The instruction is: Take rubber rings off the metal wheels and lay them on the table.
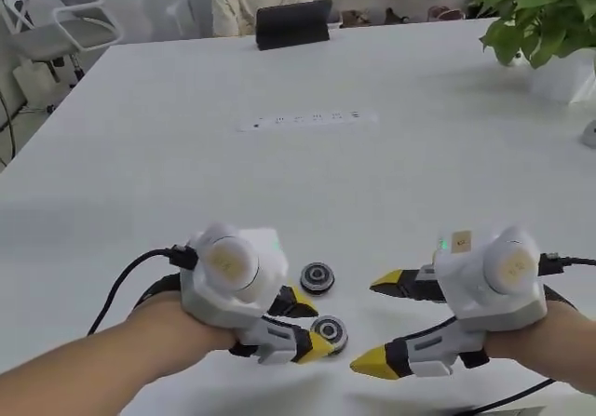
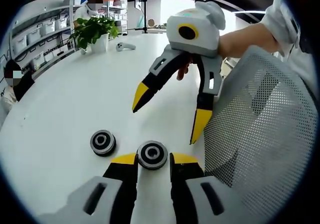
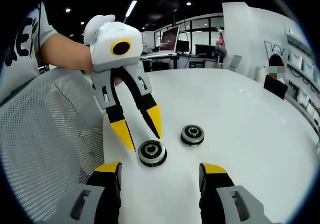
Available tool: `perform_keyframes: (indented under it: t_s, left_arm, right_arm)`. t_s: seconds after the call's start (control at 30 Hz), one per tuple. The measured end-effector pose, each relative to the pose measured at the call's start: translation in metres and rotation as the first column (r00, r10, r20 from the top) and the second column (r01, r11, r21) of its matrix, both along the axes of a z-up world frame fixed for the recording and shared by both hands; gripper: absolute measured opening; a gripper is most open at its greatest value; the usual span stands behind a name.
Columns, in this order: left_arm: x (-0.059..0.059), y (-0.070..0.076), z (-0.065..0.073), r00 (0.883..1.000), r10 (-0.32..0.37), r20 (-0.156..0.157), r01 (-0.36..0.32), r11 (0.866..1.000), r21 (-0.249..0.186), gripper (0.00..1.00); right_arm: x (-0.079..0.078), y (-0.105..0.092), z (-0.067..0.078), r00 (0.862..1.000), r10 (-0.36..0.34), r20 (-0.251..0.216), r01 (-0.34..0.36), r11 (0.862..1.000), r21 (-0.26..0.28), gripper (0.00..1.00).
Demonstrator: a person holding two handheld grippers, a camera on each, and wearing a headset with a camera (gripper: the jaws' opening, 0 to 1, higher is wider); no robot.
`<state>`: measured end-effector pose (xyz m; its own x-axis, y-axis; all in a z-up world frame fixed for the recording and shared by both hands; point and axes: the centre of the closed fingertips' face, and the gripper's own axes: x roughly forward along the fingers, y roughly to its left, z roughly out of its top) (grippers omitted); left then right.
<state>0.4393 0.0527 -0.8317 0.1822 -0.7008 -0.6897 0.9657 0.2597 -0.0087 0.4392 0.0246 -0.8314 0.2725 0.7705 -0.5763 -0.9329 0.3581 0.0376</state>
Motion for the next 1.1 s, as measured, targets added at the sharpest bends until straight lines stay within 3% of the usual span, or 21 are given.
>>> perform_keyframes:
  t_s: [0.4,0.47,0.77,0.87,1.1]
  left_arm:
    - [-0.0005,-0.0055,-0.0029,1.000,-0.009,0.016,0.009,1.000,-0.001,0.09]
    - [-0.0004,-0.0059,-0.0032,0.999,-0.016,0.037,0.016,1.000,0.001,0.08]
    - [0.0012,-0.0037,-0.0041,0.998,0.010,0.055,-0.008,1.000,-0.026,0.06]
    - [0.0010,-0.0042,-0.0037,0.997,0.003,0.075,-0.001,1.000,-0.023,0.06]
    - [0.0015,-0.0035,-0.0035,0.997,0.012,0.070,-0.010,1.000,-0.023,0.06]
  right_arm:
    - [0.0001,0.0006,-0.0023,1.000,-0.002,-0.005,0.002,1.000,-0.001,0.61]
    - [0.0004,0.0004,-0.0028,1.000,-0.002,-0.005,0.002,1.000,-0.002,0.61]
    - [0.0006,0.0012,-0.0041,1.000,-0.003,-0.009,0.003,1.000,0.000,0.61]
    - [0.0008,0.0011,-0.0036,1.000,-0.004,-0.007,0.004,1.000,0.001,0.61]
    - [0.0010,0.0001,-0.0038,1.000,-0.007,-0.008,0.007,1.000,0.002,0.61]
